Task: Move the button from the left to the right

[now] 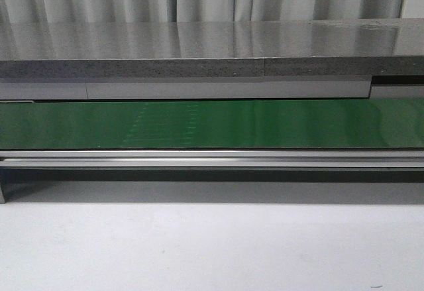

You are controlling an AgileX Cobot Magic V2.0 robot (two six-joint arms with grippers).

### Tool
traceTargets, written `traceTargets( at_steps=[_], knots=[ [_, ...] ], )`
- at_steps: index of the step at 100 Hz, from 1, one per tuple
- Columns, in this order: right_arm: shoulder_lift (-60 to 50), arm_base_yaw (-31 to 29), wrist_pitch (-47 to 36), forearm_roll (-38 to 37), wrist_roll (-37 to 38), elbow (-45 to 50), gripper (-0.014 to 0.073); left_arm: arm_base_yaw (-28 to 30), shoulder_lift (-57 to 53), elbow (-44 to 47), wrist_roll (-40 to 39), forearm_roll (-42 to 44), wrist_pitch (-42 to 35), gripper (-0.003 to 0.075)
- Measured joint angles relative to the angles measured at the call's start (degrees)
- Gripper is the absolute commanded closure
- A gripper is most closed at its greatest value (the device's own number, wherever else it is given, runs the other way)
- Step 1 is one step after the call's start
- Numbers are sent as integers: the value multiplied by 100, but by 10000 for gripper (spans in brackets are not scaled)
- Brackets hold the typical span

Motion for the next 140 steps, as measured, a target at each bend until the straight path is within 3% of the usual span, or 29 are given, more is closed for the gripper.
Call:
traceTargets(
  at_steps=[42,78,140],
  knots=[
    [0,0,0,0,8,0,661,0,-399,646,-187,368,-839,715],
    [0,0,0,0,8,0,661,-334,-1395,1405,-583,691,-820,715],
    [0,0,0,0,8,0,661,-514,-1452,1405,-741,834,-795,715]
  ],
)
